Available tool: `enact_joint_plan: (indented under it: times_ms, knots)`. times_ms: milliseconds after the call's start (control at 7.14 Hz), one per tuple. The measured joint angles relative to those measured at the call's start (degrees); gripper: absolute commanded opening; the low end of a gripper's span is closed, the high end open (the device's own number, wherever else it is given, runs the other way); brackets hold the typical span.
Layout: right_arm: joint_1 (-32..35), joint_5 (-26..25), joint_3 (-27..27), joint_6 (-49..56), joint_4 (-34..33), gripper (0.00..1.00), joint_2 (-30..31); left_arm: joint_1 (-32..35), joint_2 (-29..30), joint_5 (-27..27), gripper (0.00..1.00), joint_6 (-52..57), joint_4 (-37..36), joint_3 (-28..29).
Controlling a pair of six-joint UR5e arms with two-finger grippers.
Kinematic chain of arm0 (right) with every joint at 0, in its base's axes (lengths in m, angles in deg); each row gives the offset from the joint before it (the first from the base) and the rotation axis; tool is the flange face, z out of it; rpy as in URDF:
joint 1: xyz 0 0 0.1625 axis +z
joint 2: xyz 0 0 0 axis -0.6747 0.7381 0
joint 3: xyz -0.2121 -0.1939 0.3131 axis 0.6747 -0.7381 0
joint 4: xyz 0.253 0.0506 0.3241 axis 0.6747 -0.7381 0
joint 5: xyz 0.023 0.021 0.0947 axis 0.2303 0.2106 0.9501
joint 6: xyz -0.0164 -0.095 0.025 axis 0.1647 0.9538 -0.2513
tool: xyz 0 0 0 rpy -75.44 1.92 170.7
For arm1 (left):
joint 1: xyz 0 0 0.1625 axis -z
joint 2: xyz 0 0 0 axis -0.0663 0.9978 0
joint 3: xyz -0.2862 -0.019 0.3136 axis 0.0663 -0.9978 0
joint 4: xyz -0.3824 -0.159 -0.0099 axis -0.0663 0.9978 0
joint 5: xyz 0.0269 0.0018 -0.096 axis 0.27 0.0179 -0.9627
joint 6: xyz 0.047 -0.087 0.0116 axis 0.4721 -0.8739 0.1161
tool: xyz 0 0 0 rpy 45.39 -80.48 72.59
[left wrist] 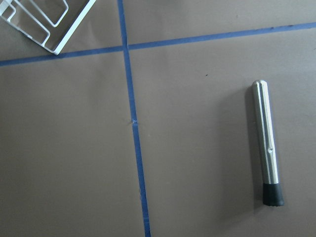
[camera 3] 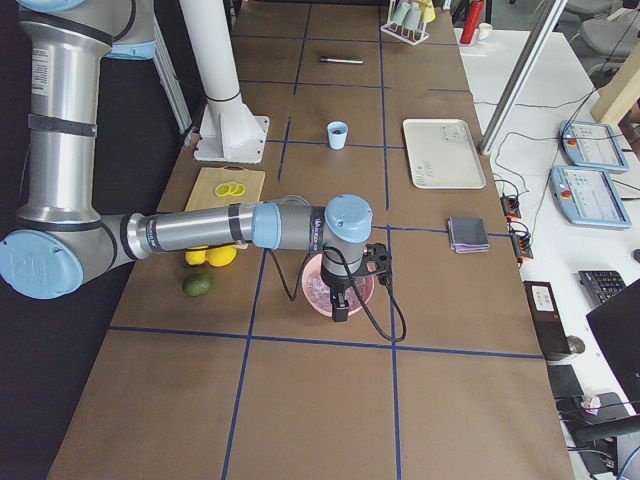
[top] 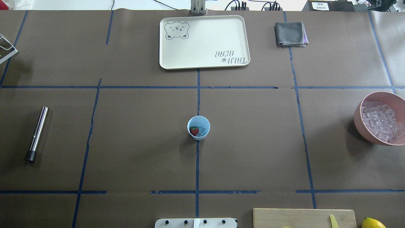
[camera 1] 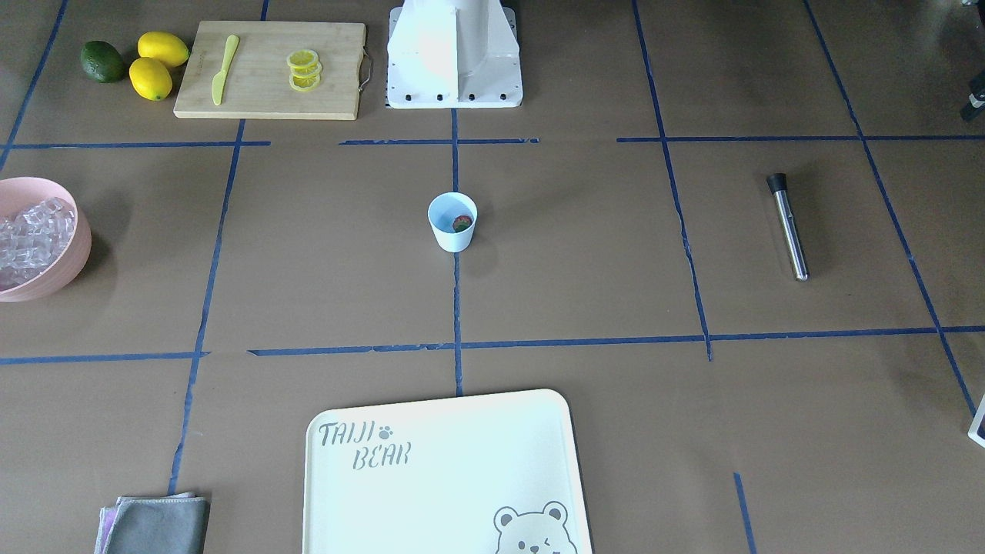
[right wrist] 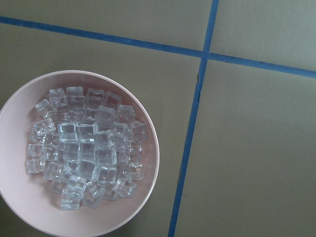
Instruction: Mash ice and strawberries in cup
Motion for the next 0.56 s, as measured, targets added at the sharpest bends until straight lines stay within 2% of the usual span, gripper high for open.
enact_joint_plan:
  times_ms: [560]
  knots:
    - [0.00, 0.87, 1.25, 0.19, 0.13, 1.00, -0.13, -0.16, 1.56, -0.29, 1.00, -0.01, 0.42, 1.09]
